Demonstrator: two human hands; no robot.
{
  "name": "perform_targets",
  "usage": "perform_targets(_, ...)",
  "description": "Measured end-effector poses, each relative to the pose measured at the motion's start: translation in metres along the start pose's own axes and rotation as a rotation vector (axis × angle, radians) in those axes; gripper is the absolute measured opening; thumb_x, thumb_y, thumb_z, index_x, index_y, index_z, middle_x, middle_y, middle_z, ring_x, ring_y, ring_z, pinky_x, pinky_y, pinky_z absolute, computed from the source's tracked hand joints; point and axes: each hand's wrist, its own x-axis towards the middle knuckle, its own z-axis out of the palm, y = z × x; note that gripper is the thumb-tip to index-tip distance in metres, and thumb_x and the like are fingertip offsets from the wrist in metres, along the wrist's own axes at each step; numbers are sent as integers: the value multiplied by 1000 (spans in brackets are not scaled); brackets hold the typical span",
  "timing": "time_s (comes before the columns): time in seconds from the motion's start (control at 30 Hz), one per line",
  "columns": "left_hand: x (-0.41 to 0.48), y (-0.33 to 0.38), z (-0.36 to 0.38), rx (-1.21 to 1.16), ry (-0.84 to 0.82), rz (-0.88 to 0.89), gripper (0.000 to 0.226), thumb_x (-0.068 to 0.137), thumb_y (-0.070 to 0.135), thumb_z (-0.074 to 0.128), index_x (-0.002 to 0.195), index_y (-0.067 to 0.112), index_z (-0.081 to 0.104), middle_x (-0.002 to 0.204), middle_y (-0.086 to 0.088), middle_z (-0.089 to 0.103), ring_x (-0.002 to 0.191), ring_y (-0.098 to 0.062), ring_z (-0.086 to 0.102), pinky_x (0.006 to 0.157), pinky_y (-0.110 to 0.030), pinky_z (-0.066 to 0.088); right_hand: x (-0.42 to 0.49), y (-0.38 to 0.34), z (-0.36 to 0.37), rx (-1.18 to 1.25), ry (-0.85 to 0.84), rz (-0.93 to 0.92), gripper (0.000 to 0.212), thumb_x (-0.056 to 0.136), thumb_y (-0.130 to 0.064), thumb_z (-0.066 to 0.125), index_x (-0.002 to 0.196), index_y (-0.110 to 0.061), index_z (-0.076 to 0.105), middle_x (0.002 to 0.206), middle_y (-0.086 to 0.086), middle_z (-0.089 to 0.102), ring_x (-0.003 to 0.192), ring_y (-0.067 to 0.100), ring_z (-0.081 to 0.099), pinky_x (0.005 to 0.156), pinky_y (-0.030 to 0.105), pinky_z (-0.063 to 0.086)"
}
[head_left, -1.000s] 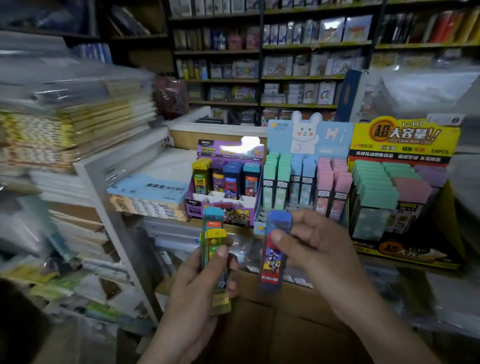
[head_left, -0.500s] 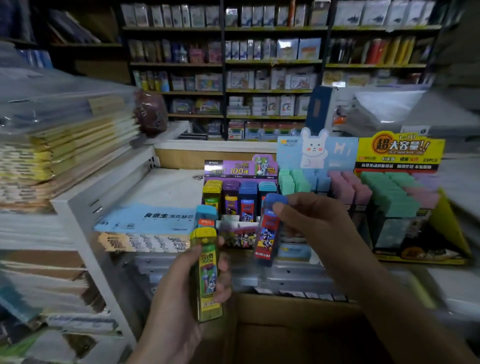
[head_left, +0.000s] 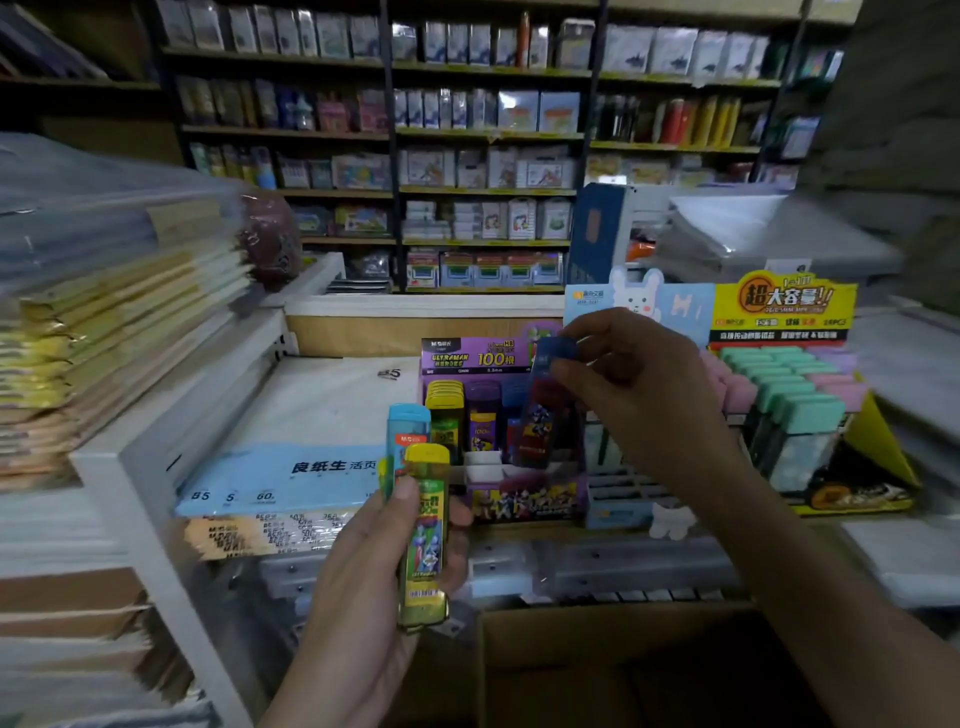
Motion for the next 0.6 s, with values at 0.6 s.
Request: perform_targets(0.6, 14, -21, 19, -43, 81, 46, 37, 86, 36, 66, 110, 9, 74, 87, -22, 66, 59, -21, 56, 44, -25, 47, 19, 25, 12, -184, -176, -251, 21, 83, -21, 80, 102, -22, 71, 78, -22, 57, 78, -5, 60, 69, 6, 48)
